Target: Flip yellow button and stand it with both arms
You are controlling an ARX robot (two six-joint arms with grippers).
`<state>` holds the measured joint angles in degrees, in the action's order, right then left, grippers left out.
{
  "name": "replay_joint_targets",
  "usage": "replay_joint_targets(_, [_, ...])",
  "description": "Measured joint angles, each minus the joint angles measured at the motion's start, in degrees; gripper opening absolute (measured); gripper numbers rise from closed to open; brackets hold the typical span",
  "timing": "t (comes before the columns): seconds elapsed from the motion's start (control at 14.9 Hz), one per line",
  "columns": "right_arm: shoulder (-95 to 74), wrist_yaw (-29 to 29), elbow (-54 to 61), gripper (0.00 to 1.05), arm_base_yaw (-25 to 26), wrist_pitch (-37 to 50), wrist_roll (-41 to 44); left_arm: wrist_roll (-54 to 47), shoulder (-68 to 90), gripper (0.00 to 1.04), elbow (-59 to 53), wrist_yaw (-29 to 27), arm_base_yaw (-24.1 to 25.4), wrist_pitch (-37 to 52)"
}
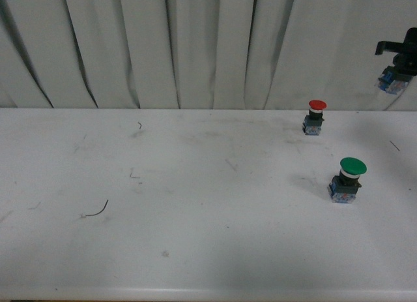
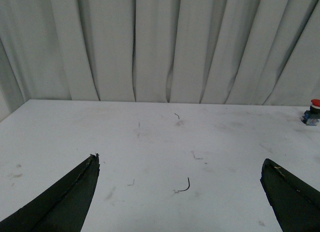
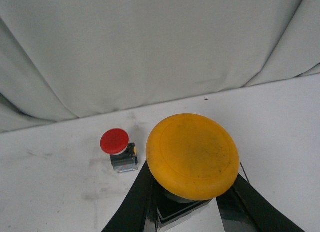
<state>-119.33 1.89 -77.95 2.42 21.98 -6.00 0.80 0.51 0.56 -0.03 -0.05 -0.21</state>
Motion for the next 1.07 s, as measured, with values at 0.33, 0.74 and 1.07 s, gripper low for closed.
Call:
replay_joint_targets(0.33, [-5.3, 10.1, -2.9, 0.27, -6.7, -5.9, -2.3, 0.0, 0.0, 0.98, 0.0, 0.0, 0.0, 0.0])
replay_joint_targets(0.74, [-11.3, 20.3, -5.1, 0.27, -11.2, -7.4, -7.5, 0.0, 0.0, 0.98, 0.0, 0.0, 0.0, 0.0])
replay_joint_targets(1.07, [-16.5, 21.7, -10.6, 0.27, -11.4, -9.2, -7.7, 0.0, 0.0, 0.98, 0.0, 0.0, 0.0, 0.0])
